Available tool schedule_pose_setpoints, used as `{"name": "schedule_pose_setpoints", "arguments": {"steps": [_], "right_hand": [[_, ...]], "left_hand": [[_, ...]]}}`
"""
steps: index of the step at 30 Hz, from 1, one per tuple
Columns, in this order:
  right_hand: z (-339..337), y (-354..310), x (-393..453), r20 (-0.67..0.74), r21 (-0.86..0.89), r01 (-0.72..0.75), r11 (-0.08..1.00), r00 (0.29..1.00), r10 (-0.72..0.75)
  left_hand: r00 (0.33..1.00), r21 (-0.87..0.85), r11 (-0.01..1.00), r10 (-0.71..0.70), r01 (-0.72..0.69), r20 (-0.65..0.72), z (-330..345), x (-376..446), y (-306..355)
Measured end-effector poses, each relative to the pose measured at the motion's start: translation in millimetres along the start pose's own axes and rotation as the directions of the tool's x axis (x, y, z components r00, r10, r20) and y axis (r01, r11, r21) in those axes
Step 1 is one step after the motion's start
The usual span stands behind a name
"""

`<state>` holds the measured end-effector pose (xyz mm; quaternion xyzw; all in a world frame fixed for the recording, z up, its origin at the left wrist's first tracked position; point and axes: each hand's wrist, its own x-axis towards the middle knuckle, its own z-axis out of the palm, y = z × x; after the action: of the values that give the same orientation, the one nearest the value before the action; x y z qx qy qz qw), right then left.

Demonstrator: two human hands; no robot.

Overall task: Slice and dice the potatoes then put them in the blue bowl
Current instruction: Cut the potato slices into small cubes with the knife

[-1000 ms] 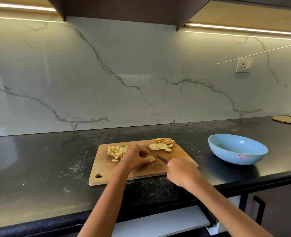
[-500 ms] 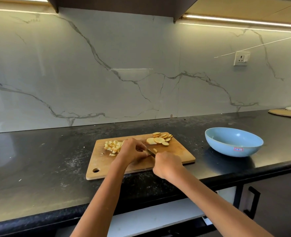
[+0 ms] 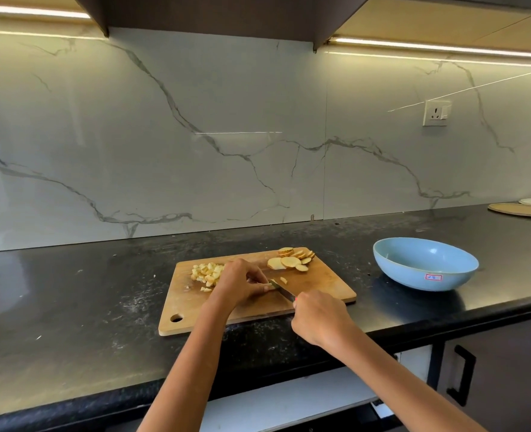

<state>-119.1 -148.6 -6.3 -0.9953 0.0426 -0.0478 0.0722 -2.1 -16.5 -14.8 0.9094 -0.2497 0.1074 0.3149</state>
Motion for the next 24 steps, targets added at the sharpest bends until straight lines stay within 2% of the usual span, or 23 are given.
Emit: {"name": "schedule_pose_setpoints", "arguments": {"steps": [10, 17, 24], "right_hand": [[-14, 5, 5, -0.027, 0.055, -0.013, 0.998, 1.0, 0.014], [-14, -7, 8, 0.004, 0.04, 0.017, 0.999, 1.0, -0.017], [-19, -2, 8, -0.027, 0.062, 0.016, 0.998, 1.0, -0.015]], "left_hand": [[1.0, -0.083, 0.997, -0.005, 0.004, -0.011, -3, -1, 2], [0.999, -0.048, 0.998, -0.048, 0.047, -0.012, -2, 0, 0], [0.999, -0.04, 0.999, -0.009, 0.008, -0.031, -1, 1, 0]]}}
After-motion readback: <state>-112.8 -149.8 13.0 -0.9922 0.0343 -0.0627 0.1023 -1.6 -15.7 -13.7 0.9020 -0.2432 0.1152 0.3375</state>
